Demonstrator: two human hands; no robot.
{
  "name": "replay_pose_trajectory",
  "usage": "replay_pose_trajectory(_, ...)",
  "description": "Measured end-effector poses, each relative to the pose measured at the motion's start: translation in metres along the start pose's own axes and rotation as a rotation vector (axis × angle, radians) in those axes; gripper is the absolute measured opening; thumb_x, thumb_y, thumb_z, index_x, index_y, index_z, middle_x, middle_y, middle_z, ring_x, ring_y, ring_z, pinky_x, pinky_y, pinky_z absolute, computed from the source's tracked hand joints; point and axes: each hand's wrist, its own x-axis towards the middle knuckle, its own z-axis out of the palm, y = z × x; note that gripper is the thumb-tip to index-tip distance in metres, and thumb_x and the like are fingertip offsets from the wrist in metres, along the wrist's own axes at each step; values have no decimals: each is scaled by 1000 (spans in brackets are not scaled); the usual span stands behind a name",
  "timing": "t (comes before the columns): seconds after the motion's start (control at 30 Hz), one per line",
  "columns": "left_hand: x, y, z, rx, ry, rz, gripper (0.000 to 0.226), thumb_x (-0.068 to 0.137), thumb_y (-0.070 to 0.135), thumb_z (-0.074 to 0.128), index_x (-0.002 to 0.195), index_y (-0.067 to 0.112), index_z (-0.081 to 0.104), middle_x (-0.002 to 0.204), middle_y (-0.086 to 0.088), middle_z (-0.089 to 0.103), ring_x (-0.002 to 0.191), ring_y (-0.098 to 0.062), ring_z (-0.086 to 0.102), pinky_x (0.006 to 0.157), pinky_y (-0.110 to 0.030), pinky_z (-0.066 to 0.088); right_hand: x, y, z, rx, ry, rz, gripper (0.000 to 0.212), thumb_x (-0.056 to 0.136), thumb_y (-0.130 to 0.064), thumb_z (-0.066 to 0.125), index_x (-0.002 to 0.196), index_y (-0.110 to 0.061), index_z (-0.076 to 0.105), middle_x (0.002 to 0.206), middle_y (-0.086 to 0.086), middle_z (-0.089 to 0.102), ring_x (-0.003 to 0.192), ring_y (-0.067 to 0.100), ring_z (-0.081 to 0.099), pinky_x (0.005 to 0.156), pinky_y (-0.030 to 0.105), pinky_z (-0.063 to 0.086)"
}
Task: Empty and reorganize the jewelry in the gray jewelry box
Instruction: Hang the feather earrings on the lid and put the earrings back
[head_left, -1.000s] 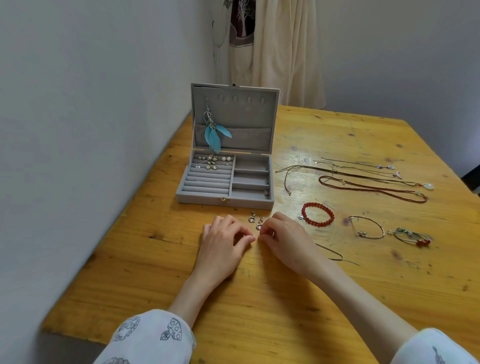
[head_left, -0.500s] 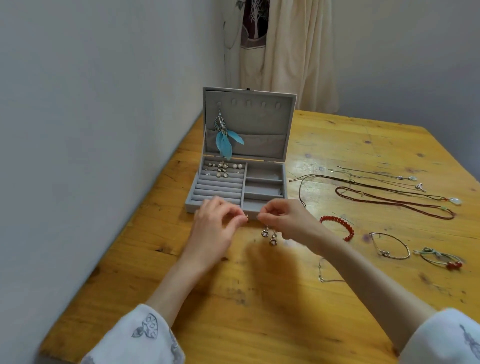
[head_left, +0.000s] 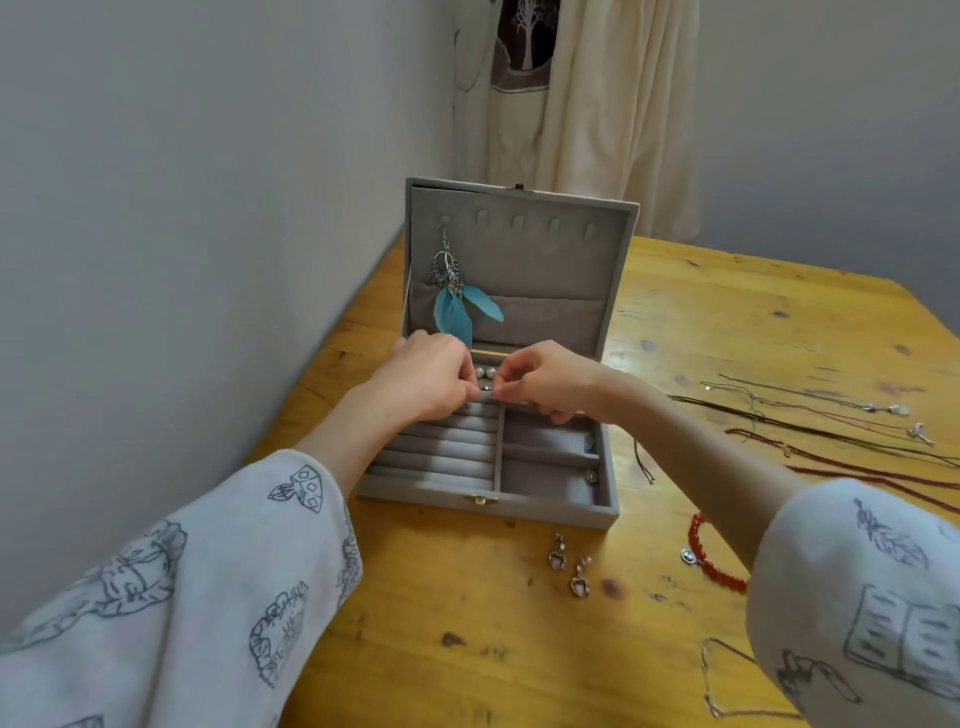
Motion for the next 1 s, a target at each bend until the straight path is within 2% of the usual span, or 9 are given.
replay_pose_trajectory(0.1, 8, -3, 2, 32, -40, 19, 11, 88, 34, 58, 91, 27, 65, 103, -1, 65, 110, -23, 49, 90, -36, 31, 11, -1, -5, -27, -34, 6, 7, 90, -19, 55, 88, -15, 60, 65, 2, 40, 50, 12, 34, 42, 20, 33)
replay_pose_trajectory(0.23, 11, -6, 1, 24, -102, 34, 4, 88, 35, 57, 86, 32, 58, 106, -1, 63, 113, -23, 46, 91, -37, 29, 20, -3, -10, -139, -133, 29, 10, 88, -19, 56, 79, -22, 61, 73, 5, 42, 55, 13, 37, 46, 21, 36)
replay_pose_trajectory(0.33, 12, -8, 2, 32, -137, 51, 5, 89, 35, 56, 84, 34, 55, 106, -1, 62, 113, -23, 45, 89, -36, 28, 24, -6, -11, -236, -165, 36, 8, 87, -21, 55, 87, -22, 63, 78, 4, 47, 61, 14, 42, 49, 20, 41)
replay_pose_trajectory(0.43, 13, -6, 3, 35, -123, 53, 4, 90, 33, 54, 87, 33, 58, 99, -1, 56, 114, -24, 41, 90, -36, 27, 28, -11, -11, -304, -171, 31, 9, 87, -21, 56, 91, -19, 63, 71, 2, 45, 58, 14, 42, 48, 20, 41)
replay_pose_trajectory(0.57, 10, -4, 7, 43, -37, 45, 11, 86, 35, 59, 94, 28, 65, 92, 0, 46, 112, -25, 41, 88, -36, 28, 29, -11, -9, -345, -106, -14, 14, 85, -18, 57, 95, -13, 66, 64, 1, 46, 54, 15, 44, 46, 22, 42)
replay_pose_trajectory(0.67, 5, -4, 10, 35, 54, 39, 15, 84, 37, 62, 93, 26, 66, 100, -3, 51, 112, -24, 41, 88, -36, 29, 28, -8, -5, -304, -60, -39, 10, 85, -16, 58, 90, -12, 66, 65, 2, 51, 53, 15, 45, 44, 22, 41)
replay_pose_trajectory(0.73, 2, -4, 13, 41, 96, 45, 17, 84, 37, 61, 94, 25, 67, 108, -5, 53, 112, -24, 41, 89, -36, 29, 29, -5, -1, -291, -23, -55, 8, 84, -17, 60, 86, -13, 66, 76, 6, 59, 63, 18, 52, 50, 24, 43)
replay_pose_trajectory(0.83, -4, -2, 13, 32, 133, 47, 18, 86, 35, 59, 97, 25, 68, 109, -5, 54, 111, -24, 41, 89, -37, 29, 28, -2, 3, -301, 50, -66, 11, 82, -19, 64, 90, -12, 67, 94, 7, 64, 84, 19, 54, 67, 27, 41)
replay_pose_trajectory(1.0, -13, 0, 10, 18, 127, 32, 23, 90, 33, 54, 110, 28, 66, 114, -5, 54, 114, -24, 40, 92, -38, 30, 14, 2, 7, -233, 141, -102, 13, 86, -22, 60, 95, -12, 63, 100, 8, 63, 88, 18, 53, 72, 27, 39)
